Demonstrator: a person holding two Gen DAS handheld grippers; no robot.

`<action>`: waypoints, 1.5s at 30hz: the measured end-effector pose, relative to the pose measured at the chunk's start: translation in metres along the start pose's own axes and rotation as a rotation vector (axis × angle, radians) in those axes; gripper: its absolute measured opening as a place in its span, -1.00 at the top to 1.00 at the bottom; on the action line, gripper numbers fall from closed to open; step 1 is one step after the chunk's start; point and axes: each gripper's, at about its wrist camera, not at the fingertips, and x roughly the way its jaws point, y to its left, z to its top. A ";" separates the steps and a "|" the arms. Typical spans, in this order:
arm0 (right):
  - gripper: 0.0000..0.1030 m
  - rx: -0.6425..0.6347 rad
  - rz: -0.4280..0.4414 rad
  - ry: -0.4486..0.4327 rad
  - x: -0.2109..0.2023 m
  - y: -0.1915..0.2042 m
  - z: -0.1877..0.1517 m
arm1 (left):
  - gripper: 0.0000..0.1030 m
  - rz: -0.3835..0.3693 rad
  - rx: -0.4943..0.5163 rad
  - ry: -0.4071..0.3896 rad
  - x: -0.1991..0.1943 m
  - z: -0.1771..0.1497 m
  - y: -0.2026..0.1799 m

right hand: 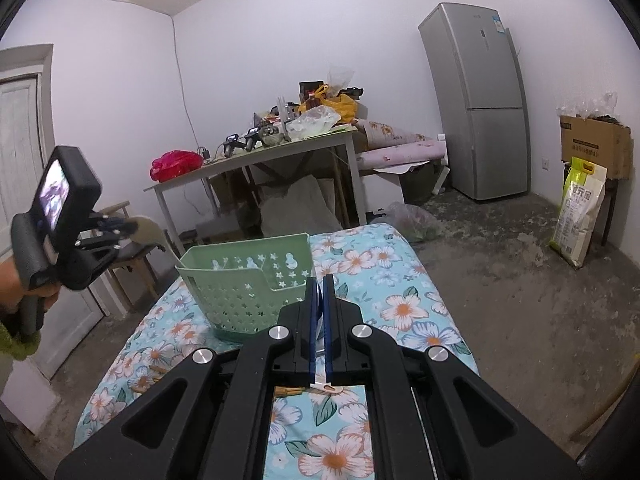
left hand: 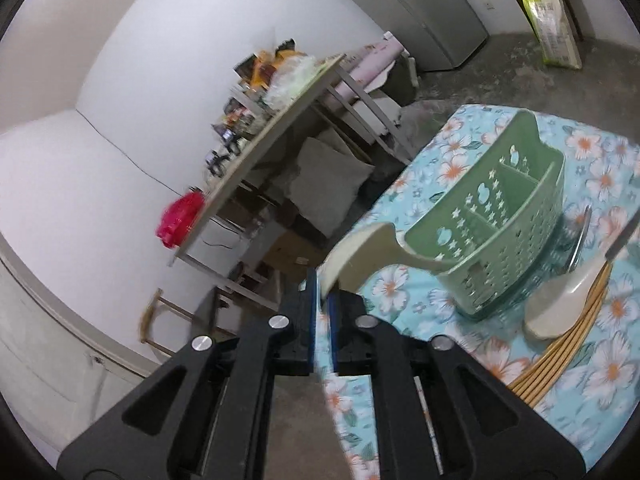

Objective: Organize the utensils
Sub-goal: 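Lower the ladle into the green caddy and open the left gripper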

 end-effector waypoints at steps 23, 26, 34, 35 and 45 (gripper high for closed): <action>0.94 -0.103 -0.024 -0.211 -0.020 0.012 0.073 | -0.18 -0.330 -0.818 -0.097 0.000 -0.077 0.088; 0.94 -0.138 -0.029 -0.225 -0.009 0.020 0.082 | -0.28 -0.348 -0.832 -0.106 -0.008 -0.092 0.078; 0.94 -0.209 -0.067 -0.160 0.062 0.037 0.084 | -0.58 -0.444 -0.870 -0.028 -0.018 -0.146 0.030; 0.94 -0.221 -0.077 -0.147 0.074 0.039 0.080 | -0.60 -0.460 -0.883 -0.017 -0.018 -0.152 0.024; 0.85 -0.163 -0.024 0.052 0.147 0.033 0.043 | -0.79 -0.518 -0.959 0.011 -0.024 -0.184 -0.007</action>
